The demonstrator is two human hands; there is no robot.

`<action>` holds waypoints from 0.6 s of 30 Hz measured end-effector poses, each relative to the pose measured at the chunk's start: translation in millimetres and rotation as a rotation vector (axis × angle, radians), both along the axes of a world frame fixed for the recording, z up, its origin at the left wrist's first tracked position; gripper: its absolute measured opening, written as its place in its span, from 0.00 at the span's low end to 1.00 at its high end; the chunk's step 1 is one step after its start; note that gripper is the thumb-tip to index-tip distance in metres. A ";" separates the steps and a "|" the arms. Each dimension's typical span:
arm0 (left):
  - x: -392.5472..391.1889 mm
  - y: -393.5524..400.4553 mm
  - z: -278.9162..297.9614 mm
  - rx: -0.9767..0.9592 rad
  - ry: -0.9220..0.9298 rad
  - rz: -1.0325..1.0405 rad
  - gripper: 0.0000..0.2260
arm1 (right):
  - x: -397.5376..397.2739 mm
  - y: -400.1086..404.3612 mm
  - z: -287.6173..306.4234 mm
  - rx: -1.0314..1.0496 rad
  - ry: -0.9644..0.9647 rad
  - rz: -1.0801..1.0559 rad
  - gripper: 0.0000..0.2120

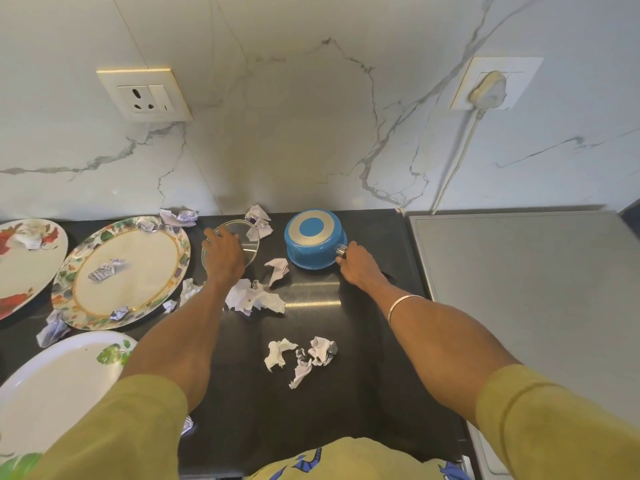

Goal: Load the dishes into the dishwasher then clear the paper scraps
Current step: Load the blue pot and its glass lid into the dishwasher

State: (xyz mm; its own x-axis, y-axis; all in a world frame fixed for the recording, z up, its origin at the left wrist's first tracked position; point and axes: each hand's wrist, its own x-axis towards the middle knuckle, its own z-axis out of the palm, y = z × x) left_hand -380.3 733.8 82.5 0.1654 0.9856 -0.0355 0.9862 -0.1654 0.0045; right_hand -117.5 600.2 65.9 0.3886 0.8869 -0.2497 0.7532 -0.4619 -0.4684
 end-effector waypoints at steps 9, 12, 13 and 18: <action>7.0 -40.4 36.5 0.090 0.104 -0.142 0.15 | -2.6 -20.6 14.6 0.157 -0.027 -0.012 0.16; 9.7 -61.7 45.0 0.109 0.028 -0.156 0.15 | 0.2 -30.9 20.4 0.200 -0.046 0.001 0.15; 10.1 -67.7 46.4 0.131 0.022 -0.155 0.14 | 0.7 -34.9 22.0 0.210 -0.047 0.004 0.15; 9.8 -96.5 48.4 0.199 0.161 -0.188 0.10 | 2.4 -61.1 22.6 0.239 -0.053 0.018 0.15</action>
